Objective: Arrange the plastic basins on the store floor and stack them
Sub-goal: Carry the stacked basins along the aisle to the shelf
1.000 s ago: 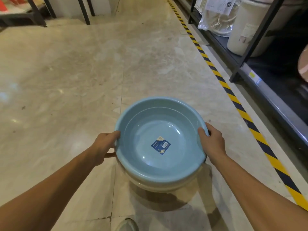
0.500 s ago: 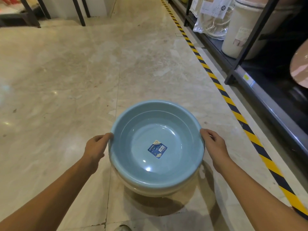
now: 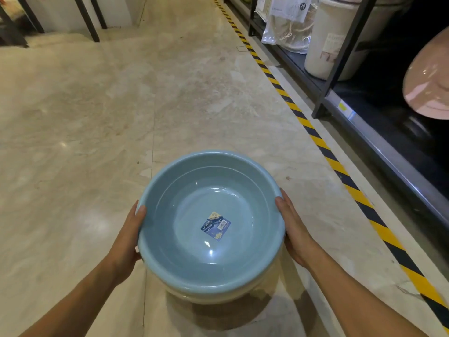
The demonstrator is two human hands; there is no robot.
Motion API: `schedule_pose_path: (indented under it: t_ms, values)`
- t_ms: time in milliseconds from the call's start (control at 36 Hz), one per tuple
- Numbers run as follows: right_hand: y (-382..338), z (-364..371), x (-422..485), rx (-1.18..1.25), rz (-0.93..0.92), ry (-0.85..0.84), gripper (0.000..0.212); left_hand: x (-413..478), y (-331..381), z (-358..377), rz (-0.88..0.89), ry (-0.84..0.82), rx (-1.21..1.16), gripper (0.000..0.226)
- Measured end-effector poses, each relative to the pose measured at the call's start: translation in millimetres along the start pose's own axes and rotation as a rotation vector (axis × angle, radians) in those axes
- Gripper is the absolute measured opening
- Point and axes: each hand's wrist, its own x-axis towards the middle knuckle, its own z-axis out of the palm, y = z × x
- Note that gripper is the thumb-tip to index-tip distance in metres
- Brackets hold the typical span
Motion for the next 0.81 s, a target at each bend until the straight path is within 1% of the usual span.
schedule_pose_path:
  t_ms: [111, 167, 278, 556, 667, 750, 806]
  values:
    - [-9, 10, -6, -0.004, -0.047, 0.001, 0.043, 0, 0, 9, 0.067, -0.024, -0.047, 0.053]
    - [-11, 12, -7, 0.012, -0.042, 0.012, 0.038, 2, -2, 9, 0.047, -0.005, -0.085, 0.05]
    - [-9, 13, -6, 0.061, -0.035, 0.044, 0.034, 4, -4, 10, 0.009, -0.001, -0.127, 0.049]
    - [-10, 16, -6, 0.155, 0.014, 0.089, 0.038, 5, 2, 13, -0.03, 0.026, -0.183, 0.046]
    - [-15, 13, -10, 0.224, 0.022, 0.148, 0.035, 9, 15, 16, -0.004, 0.006, -0.155, 0.05]
    - [-28, 6, -20, 0.24, -0.021, 0.148, 0.035, 12, 30, 23, 0.034, -0.007, -0.118, 0.051]
    - [-39, -2, -30, 0.233, -0.065, 0.137, 0.035, 12, 44, 30, 0.07, -0.054, -0.092, 0.051]
